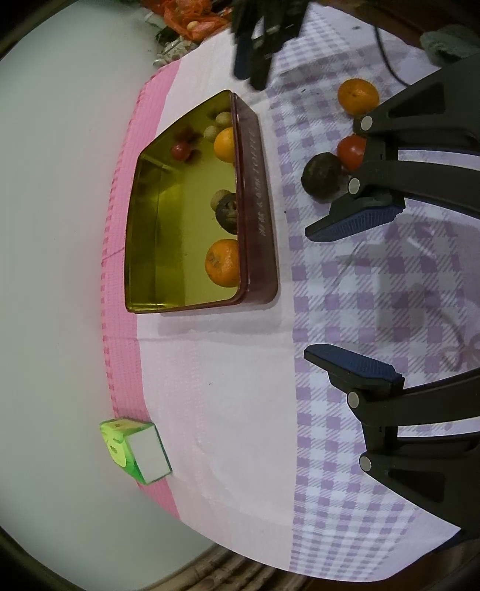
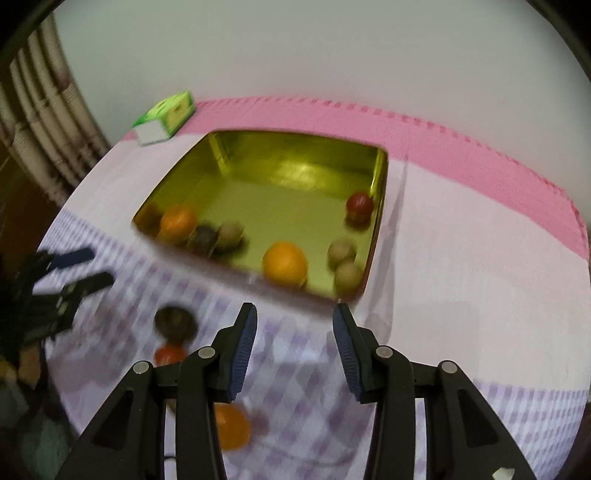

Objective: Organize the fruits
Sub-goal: 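Grasp the tangerine on the cloth with the right tool, then grasp a second dark brown fruit with the left tool while the right holds the tangerine, then carry the dark fruit into the tin and open the left tool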

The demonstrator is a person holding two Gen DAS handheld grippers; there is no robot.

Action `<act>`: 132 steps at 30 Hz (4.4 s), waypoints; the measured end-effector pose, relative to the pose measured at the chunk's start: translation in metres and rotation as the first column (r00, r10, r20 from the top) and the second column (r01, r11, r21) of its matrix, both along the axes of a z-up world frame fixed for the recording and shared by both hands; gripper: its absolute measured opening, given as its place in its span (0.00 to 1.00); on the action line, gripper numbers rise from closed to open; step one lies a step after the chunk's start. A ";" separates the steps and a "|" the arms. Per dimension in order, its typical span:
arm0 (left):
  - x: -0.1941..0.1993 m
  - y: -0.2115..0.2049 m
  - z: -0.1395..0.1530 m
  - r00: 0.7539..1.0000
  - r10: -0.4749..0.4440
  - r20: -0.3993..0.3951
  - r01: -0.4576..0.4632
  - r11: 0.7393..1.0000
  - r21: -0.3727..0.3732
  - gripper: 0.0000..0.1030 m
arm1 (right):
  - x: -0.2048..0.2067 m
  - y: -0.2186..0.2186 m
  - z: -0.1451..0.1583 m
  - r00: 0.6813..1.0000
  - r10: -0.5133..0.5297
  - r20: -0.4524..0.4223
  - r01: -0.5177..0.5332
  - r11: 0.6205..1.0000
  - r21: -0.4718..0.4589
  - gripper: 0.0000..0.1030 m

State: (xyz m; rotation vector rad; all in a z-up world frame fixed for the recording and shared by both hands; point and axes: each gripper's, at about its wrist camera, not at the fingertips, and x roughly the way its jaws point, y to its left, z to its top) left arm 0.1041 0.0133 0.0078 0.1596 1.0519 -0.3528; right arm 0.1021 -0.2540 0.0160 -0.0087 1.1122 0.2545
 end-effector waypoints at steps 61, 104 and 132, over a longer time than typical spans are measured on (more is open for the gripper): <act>-0.025 -0.053 -0.008 0.989 -0.118 -0.089 0.115 0.993 -0.034 0.57 | -0.046 -0.015 -0.041 0.995 -0.103 -0.016 0.102 0.992 -0.072 0.39; 0.000 -0.086 -0.032 0.980 -0.058 -0.188 0.057 0.998 -0.013 0.38 | -0.045 -0.022 -0.046 0.991 -0.133 -0.013 0.133 0.991 -0.011 0.39; 0.037 -0.068 0.023 0.999 -0.027 -0.021 0.026 0.998 -0.052 0.38 | -0.045 -0.022 -0.049 0.990 -0.140 -0.027 0.140 0.990 0.000 0.39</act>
